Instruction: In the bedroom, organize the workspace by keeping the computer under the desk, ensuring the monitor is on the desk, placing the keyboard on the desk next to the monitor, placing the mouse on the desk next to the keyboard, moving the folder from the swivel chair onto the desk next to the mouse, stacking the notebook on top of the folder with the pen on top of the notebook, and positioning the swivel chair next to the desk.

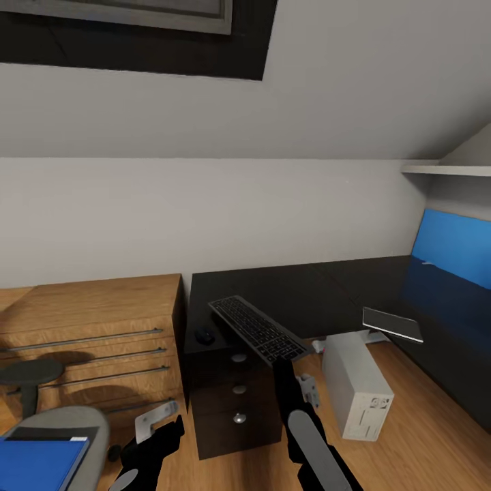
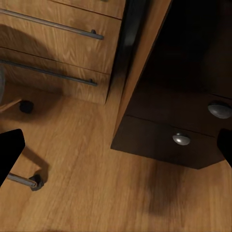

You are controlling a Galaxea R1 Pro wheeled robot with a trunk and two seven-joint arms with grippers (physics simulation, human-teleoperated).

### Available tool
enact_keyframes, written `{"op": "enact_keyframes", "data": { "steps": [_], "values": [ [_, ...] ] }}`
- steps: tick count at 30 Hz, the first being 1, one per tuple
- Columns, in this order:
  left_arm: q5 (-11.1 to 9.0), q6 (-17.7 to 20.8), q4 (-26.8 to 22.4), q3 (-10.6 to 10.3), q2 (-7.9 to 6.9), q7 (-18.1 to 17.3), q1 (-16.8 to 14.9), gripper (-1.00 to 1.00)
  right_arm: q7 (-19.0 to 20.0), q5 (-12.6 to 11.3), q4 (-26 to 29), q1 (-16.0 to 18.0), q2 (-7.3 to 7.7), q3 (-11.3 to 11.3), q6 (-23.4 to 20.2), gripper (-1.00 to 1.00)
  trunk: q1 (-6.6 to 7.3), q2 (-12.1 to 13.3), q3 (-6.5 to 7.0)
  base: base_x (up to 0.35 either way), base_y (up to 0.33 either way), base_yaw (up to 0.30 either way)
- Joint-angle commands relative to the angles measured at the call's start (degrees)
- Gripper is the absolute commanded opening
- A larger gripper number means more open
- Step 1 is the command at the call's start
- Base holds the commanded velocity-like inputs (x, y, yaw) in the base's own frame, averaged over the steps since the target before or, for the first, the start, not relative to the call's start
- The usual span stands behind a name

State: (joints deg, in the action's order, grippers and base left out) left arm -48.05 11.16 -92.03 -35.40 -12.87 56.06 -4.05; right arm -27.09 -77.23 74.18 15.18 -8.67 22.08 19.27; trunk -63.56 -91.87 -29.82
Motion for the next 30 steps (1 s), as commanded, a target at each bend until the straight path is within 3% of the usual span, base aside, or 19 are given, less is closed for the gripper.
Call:
{"op": "enact_keyframes", "data": {
  "steps": [1, 10, 30],
  "values": [
    [-0.12, 0.35, -0.08, -0.11, -0.05, 0.37, -0.08, 1.0, 0.66, -2.31, -1.74, 0.03, -0.01, 0.16, 0.8, -1.0, 0.0, -0.03, -0.07, 0.0, 0.0, 0.0],
    [-0.12, 0.35, -0.08, -0.03, -0.07, 0.37, -0.08, 1.0, 8.21, -2.72, -3.12, 0.03, 0.06, -0.04, 0.69, -1.0, 0.0, -0.03, -0.07, 0.0, 0.0, 0.0],
    [-0.12, 0.44, -0.08, -0.34, -0.05, 0.37, -0.08, 1.0, 8.81, -2.52, -4.42, 0.03, 0.06, -0.57, 0.79, -1.0, 0.0, -0.03, -0.07, 0.007, 0.0, 0.073]
  ]
}}
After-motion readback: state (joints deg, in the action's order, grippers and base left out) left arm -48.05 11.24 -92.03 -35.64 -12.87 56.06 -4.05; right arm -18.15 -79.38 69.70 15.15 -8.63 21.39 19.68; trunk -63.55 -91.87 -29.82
